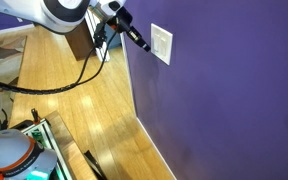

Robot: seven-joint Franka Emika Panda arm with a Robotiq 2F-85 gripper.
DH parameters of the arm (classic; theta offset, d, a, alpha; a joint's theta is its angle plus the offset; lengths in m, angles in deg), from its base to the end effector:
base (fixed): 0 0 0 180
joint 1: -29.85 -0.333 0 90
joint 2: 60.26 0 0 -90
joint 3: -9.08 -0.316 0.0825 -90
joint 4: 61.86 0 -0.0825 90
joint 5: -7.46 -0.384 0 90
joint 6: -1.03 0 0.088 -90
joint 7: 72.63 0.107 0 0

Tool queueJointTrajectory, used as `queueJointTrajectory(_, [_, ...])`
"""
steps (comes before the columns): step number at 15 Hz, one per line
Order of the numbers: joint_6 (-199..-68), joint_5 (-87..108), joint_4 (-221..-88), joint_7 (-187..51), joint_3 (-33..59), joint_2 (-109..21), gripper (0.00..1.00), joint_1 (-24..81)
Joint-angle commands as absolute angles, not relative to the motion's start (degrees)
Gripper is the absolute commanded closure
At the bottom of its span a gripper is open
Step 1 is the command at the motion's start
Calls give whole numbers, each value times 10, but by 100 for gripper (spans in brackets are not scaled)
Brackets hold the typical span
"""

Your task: Flip the left light switch downwards, flip the right light switch upwards

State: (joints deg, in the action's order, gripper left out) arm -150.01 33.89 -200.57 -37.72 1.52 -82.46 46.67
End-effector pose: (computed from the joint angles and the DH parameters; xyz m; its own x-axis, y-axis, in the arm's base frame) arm 0.4666 -0.0601 0.5163 0.7190 -0.2887 0.6322 -0.4434 -0.8910 0.0975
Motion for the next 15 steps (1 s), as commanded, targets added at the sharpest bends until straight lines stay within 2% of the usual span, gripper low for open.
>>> queueJointTrajectory(1, [-1525,341,-2013,-385,18,-819,100,467])
queueJointTrajectory(15, [-1573,354,-1999,-380,14,-778,100,478])
